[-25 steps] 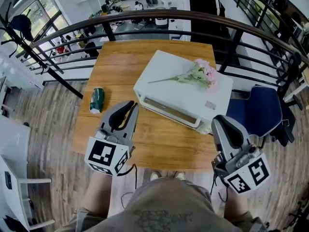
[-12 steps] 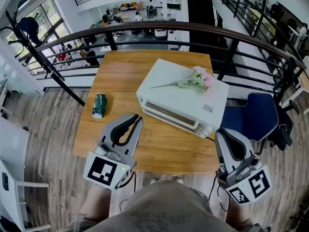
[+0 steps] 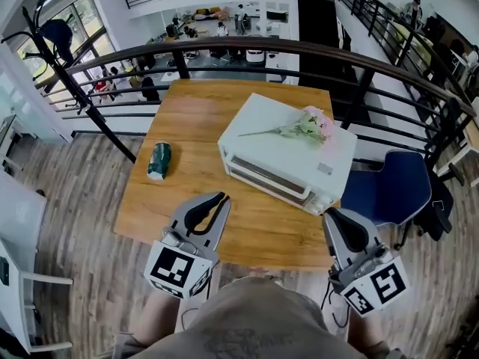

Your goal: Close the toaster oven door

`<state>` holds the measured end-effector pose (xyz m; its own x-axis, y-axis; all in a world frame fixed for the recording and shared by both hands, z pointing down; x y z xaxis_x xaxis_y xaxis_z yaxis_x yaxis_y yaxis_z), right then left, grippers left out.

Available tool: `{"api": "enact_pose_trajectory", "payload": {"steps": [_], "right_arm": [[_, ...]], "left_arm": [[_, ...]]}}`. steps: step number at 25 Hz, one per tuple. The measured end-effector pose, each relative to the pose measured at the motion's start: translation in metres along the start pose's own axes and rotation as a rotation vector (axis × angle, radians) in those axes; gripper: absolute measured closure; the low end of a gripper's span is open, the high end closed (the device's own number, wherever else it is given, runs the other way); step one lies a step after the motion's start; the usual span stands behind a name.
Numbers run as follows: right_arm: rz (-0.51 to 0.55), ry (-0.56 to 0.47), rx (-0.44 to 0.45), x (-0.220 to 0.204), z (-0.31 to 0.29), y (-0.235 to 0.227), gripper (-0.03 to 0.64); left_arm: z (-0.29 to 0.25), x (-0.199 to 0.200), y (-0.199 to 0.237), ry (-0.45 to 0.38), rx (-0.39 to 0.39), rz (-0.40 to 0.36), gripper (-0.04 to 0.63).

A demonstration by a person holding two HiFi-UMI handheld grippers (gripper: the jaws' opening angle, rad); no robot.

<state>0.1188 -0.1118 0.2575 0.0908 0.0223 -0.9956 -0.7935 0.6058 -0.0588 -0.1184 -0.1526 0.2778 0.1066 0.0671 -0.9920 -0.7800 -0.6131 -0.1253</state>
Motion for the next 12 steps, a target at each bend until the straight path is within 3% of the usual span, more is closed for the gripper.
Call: {"api": "enact_pose_trajectory", "payload": {"steps": [12], "right_arm": [[0.000, 0.000, 0.023, 0.002, 0.003, 0.012, 0.577]], "left_arm": [[0.015, 0.005, -0.002, -0.018, 0.022, 0.014, 0.554]]}}
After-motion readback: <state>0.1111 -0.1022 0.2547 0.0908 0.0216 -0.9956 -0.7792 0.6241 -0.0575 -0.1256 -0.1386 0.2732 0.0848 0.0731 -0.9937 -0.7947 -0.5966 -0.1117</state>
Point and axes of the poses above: the fingertips, and each gripper's own axes: z backward along the fingers, y to its left, x out of its top, the point moved 5 cm from there along z, backward along the fingers, and after that the axes turned 8 degrees about -y, right-handed, at the moved point
